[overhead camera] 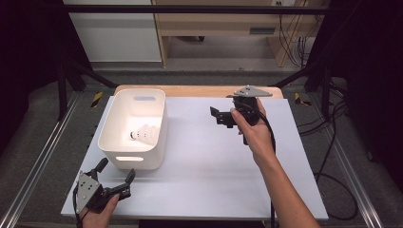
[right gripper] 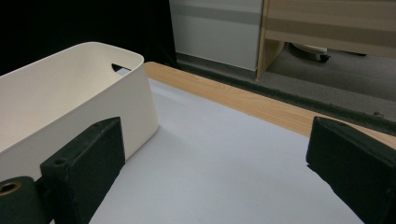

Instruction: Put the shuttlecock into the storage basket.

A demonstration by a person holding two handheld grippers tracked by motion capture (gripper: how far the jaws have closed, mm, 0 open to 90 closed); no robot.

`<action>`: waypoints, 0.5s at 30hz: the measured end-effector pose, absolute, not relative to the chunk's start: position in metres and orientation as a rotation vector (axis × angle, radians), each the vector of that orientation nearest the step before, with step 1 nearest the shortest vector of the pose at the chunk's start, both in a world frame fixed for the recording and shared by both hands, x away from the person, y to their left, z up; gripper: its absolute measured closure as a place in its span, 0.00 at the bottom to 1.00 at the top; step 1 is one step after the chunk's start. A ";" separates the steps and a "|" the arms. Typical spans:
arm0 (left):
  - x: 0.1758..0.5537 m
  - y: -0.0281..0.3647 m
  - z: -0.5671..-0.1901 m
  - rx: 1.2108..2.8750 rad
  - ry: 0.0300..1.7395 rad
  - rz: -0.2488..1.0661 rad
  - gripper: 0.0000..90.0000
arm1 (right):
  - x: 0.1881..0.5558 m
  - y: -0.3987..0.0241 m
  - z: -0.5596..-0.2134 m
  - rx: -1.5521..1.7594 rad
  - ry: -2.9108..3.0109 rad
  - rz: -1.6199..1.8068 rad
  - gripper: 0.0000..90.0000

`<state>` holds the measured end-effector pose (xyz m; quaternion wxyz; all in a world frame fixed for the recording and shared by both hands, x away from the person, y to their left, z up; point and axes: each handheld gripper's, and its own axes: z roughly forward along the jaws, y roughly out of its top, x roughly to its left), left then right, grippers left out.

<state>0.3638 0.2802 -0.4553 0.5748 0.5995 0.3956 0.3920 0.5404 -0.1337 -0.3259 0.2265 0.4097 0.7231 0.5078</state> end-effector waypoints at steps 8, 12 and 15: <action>0.365 0.279 -0.457 1.410 0.928 0.915 0.02 | 0.531 -0.152 -0.327 1.123 1.966 1.399 0.05; 0.365 0.279 -0.457 1.414 0.930 0.916 0.02 | 0.526 -0.163 -0.328 1.131 1.952 1.395 0.05; 0.364 0.279 -0.457 1.415 0.930 0.919 0.02 | 0.520 -0.170 -0.327 1.138 1.938 1.392 0.05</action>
